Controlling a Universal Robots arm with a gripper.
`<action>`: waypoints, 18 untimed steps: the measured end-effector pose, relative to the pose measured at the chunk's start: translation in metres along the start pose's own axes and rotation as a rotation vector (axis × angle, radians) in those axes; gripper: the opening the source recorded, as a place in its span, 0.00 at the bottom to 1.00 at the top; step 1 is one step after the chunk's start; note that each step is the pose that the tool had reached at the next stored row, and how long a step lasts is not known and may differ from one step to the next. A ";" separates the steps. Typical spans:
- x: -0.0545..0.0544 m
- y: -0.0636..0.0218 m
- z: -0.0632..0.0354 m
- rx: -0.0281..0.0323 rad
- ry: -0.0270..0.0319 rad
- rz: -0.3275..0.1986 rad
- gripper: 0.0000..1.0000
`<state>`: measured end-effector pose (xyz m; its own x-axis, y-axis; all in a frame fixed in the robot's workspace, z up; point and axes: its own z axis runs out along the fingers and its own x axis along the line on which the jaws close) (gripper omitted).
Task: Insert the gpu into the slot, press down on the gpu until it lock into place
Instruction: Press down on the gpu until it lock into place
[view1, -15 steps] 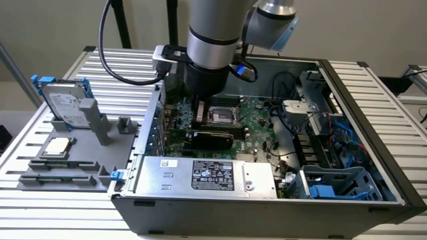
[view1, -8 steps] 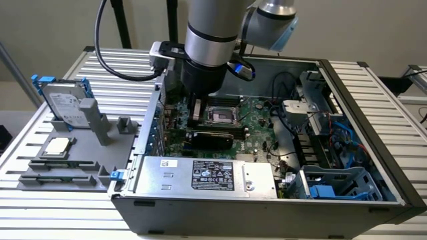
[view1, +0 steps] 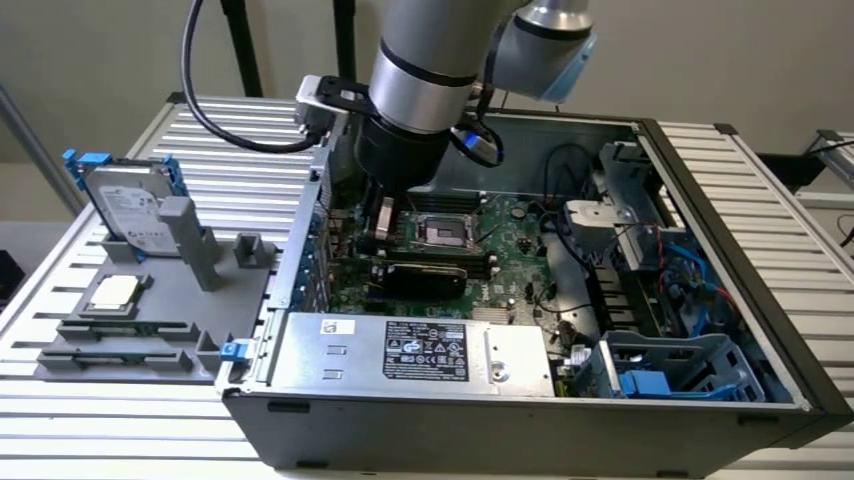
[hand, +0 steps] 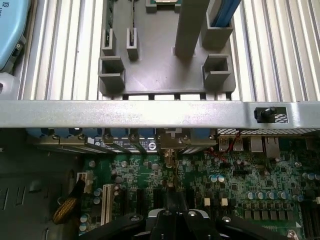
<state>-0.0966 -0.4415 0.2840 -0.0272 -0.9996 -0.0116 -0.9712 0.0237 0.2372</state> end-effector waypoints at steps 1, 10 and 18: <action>0.000 0.0001 0.0001 -0.0114 0.0024 -0.002 0.11; 0.000 0.0018 0.0004 -0.1170 0.0272 -0.016 0.11; 0.000 0.0023 0.0005 -0.1713 0.0369 -0.016 0.11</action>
<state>-0.0989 -0.4413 0.2841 0.0000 -0.9998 0.0182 -0.9168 0.0073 0.3994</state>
